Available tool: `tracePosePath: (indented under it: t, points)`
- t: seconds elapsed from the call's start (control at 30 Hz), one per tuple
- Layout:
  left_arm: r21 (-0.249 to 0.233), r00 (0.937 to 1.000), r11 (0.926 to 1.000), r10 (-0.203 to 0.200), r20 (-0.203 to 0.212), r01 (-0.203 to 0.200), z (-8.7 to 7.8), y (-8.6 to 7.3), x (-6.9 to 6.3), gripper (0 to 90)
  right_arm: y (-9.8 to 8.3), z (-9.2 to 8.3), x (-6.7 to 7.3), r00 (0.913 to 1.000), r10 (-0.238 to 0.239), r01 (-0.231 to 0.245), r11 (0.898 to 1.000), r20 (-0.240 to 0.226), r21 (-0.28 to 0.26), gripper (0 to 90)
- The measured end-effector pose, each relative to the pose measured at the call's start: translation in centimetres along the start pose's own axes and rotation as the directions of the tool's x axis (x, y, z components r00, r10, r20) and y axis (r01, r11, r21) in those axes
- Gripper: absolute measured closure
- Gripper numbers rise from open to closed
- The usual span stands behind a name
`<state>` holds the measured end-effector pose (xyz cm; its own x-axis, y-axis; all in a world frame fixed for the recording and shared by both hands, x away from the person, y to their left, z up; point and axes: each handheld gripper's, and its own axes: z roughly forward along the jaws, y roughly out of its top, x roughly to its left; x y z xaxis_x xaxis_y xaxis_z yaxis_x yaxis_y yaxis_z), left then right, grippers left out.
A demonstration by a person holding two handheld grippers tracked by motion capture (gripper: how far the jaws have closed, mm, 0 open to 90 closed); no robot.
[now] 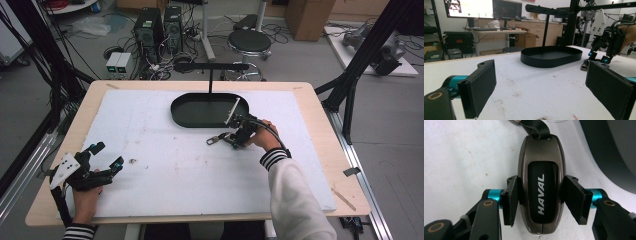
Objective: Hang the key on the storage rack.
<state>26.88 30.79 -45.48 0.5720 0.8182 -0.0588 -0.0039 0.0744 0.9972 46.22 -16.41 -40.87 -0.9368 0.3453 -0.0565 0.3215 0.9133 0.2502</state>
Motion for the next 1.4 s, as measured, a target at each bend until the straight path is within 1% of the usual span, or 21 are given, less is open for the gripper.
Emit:
tracePosePath:
  t: [0.2, 0.3, 0.33, 0.37, 0.5, 0.67, 0.7, 0.77, 0.8, 0.87, 0.9, 0.93, 1.0, 1.03, 1.07, 1.1, 1.13, 1.17, 1.33, 1.37, 1.4]
  points:
    - [-0.001, 1.0000, 1.0000, -0.001, 0.000, 0.001, 0.0, 0.0, 0.0, 10.1, 0.0, -0.2, 0.2, 0.9999, -0.005, 0.005, 1.000, 0.011, -0.008, 48.2]
    - [-0.001, 1.0000, 1.0000, -0.008, -0.002, 0.008, 0.0, 0.0, 0.0, 10.1, 0.0, -1.0, 0.2, 1.0000, -0.001, 0.001, 0.998, -0.006, -0.067, 48.2]
    - [-0.001, 1.0000, 1.0000, -0.008, -0.003, 0.008, 0.0, 0.0, 0.0, 10.1, 0.0, -1.0, 0.2, 1.0000, -0.001, 0.001, 0.998, -0.006, -0.067, 48.2]
    - [-0.002, 1.0000, 1.0000, -0.005, -0.002, 0.005, 0.0, 0.0, 0.0, 10.1, -0.2, -1.4, 0.1, 0.9996, 0.014, -0.016, 0.994, -0.024, -0.106, 48.2]
    - [0.000, 1.0000, 1.0000, -0.004, -0.001, 0.004, 0.0, 0.0, 0.0, 10.1, -0.5, -2.4, -0.1, 0.9984, 0.035, -0.043, 0.983, -0.044, -0.180, 48.2]
    - [0.000, 1.0000, 1.0000, -0.001, 0.000, 0.001, 0.0, 0.0, 0.0, 10.1, -1.1, -3.7, -0.5, 0.9956, 0.086, -0.093, 0.962, -0.038, -0.259, 48.2]
    - [0.000, 1.0000, 1.0000, -0.001, 0.000, 0.001, 0.0, 0.0, 0.0, 10.1, -1.1, -3.7, -0.5, 0.9956, 0.086, -0.093, 0.962, -0.038, -0.259, 48.2]
    - [-0.001, 1.0000, 1.0000, -0.001, -0.001, 0.001, 0.0, 0.0, 0.0, 10.1, -1.5, -4.4, -0.8, 0.9943, 0.100, -0.107, 0.947, -0.037, -0.303, 48.2]
    - [0.000, 1.0000, 1.0000, -0.001, 0.000, 0.001, 0.0, 0.0, 0.0, 10.1, -1.5, -4.4, -0.8, 0.9943, 0.100, -0.107, 0.947, -0.037, -0.303, 48.2]
    - [-0.001, 1.0000, 1.0000, -0.001, -0.001, 0.001, 0.0, 0.0, 0.0, 10.1, -1.8, -5.1, -0.9, 0.9923, 0.116, -0.124, 0.926, -0.045, -0.355, 48.2]
    - [0.000, 1.0000, 1.0000, 0.000, 0.000, 0.000, 0.0, 0.0, 0.0, 10.1, -1.8, -5.1, -0.9, 0.9923, 0.116, -0.124, 0.926, -0.045, -0.355, 48.2]
    - [0.000, 1.0000, 1.0000, 0.000, -0.001, 0.000, 0.0, 0.0, 0.0, 10.1, -1.9, -5.6, -0.9, 0.9903, 0.130, -0.139, 0.910, -0.049, -0.389, 48.2]
    - [0.000, 1.0000, 1.0000, -0.001, -0.001, 0.001, 0.0, 0.0, 0.0, 10.1, -2.1, -6.0, -1.1, 0.9885, 0.142, -0.151, 0.892, -0.051, -0.427, 48.2]
    - [0.001, 1.0000, 1.0000, 0.000, -0.001, 0.000, 0.0, 0.0, 0.0, 10.1, -2.2, -6.2, -1.1, 0.9878, 0.149, -0.154, 0.884, -0.044, -0.441, 48.2]
    - [0.000, 1.0000, 1.0000, 0.000, -0.001, 0.000, 0.0, 0.0, 0.0, 10.1, -2.2, -6.2, -1.1, 0.9878, 0.149, -0.154, 0.884, -0.044, -0.441, 48.2]
    - [-0.001, 1.0000, 1.0000, -0.002, -0.001, 0.002, 0.0, 0.0, 0.0, 10.1, -2.4, -6.6, -1.3, 0.9837, 0.175, -0.174, 0.866, -0.041, -0.469, 48.2]
    - [-0.001, 1.0000, 1.0000, -0.002, -0.001, 0.002, 0.0, 0.0, 0.0, 10.1, -2.4, -6.6, -1.3, 0.9837, 0.175, -0.174, 0.866, -0.041, -0.469, 48.2]
    - [0.000, 1.0000, 1.0000, 0.000, 0.000, 0.000, 0.0, 0.0, 0.0, 10.1, -2.6, -7.0, -1.3, 0.9793, 0.202, -0.186, 0.851, -0.021, -0.492, 48.1]
    - [0.001, 1.0000, 1.0000, 0.000, -0.001, 0.000, 0.0, 0.0, 0.0, 10.1, -3.2, -8.1, -1.6, 0.9595, 0.282, -0.229, 0.786, 0.003, -0.574, 48.1]
    - [0.000, 1.0000, 1.0000, 0.000, 0.000, 0.000, 0.0, 0.0, 0.0, 10.1, -3.3, -8.3, -1.7, 0.9570, 0.290, -0.230, 0.776, 0.009, -0.587, 48.2]
    - [-0.001, 1.0000, 1.0000, 0.000, -0.001, 0.000, 0.0, 0.0, 0.0, 10.1, -3.3, -8.3, -1.7, 0.9570, 0.290, -0.230, 0.776, 0.009, -0.587, 48.2]
